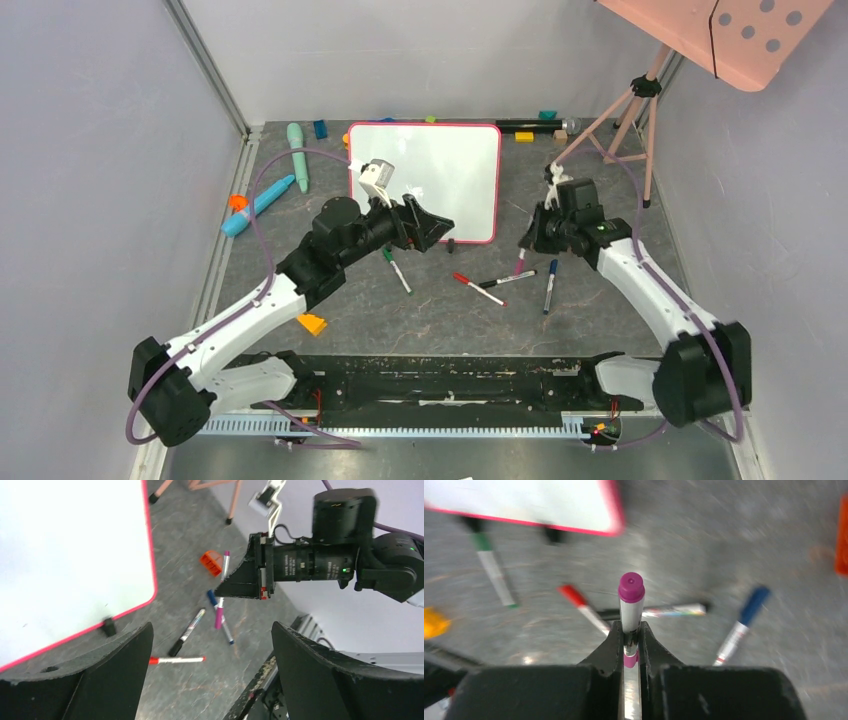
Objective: Write a sentence on the whiteboard
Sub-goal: Place the whiteboard marker at the center of the board, then open the whiteboard marker at the center of the board.
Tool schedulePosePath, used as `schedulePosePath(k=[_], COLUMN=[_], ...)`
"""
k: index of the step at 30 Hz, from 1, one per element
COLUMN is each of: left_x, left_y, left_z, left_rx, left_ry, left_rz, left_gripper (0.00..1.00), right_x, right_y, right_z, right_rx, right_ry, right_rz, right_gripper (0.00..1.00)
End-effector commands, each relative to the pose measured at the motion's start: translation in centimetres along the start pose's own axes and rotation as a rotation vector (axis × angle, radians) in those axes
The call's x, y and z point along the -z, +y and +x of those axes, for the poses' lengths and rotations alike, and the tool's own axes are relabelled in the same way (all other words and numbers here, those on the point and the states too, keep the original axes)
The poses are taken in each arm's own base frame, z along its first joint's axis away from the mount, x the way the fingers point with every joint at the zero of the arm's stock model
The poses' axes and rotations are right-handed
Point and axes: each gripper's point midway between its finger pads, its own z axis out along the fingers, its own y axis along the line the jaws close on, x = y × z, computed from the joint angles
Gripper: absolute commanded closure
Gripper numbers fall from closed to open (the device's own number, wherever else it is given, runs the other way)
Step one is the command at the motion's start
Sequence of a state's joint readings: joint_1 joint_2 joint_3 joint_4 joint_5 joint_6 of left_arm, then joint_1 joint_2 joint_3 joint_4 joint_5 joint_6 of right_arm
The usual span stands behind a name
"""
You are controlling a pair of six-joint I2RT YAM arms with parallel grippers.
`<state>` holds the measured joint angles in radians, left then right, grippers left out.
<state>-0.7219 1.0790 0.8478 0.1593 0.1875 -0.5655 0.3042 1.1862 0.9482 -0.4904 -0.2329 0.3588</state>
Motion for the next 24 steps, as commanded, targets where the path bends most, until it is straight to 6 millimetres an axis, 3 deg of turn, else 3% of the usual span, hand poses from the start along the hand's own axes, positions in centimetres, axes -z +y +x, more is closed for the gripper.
schedulePosePath(k=[1,4,5,6,7,8,10,13,18,20,24], left_x=[1.4,2.3,2.5,2.7,2.9,3.1,3.4,3.8,4.2,4.3,4.4], left_y=[1.9,2.3,2.3,2.3,2.3,2.4,2.6,2.7,2.7,2.8,2.9], left_z=[-0.9,-0.5,-0.6,-0.6,-0.6,-0.5,-0.5,-0.5,-0.3,-0.1,0.1], left_rx=[-0.051,-0.061,-0.068,-0.074,-0.077,-0.081,-0.088,-0.099,-0.103,-0.105,-0.113], left_ry=[-0.005,0.01,0.01,0.009,0.011,0.011,0.012,0.01,0.012,0.018,0.027], left_rz=[-0.141,-0.166,-0.168,-0.169,-0.172,-0.176,-0.186,-0.197,-0.194,-0.194,-0.195], left_gripper=[0.07,0.07,0.07,0.07,0.07,0.07,0.07,0.07,0.07,0.07,0.07], right_x=[-2.1,-3.8,-4.2,-4.5,-4.5,-4.3,-3.6,-1.5,1.3,1.7,1.3], right_y=[-7.3,-8.0,-8.1,-8.3,-8.6,-8.9,-9.7,-11.6,-14.0,-14.5,-14.8], right_z=[5.0,6.5,6.8,7.0,7.2,7.3,7.1,6.7,8.3,9.2,10.7], right_rx=[-0.049,-0.064,-0.06,-0.057,-0.054,-0.054,-0.045,-0.02,-0.006,-0.018,-0.054], right_ry=[0.166,0.246,0.265,0.283,0.299,0.308,0.296,0.243,0.211,0.187,0.151], right_rz=[0.273,0.283,0.281,0.286,0.297,0.314,0.348,0.428,0.523,0.543,0.533], right_gripper=[1.0,1.0,0.95,0.8,0.47,0.28,0.17,0.22,0.35,0.43,0.47])
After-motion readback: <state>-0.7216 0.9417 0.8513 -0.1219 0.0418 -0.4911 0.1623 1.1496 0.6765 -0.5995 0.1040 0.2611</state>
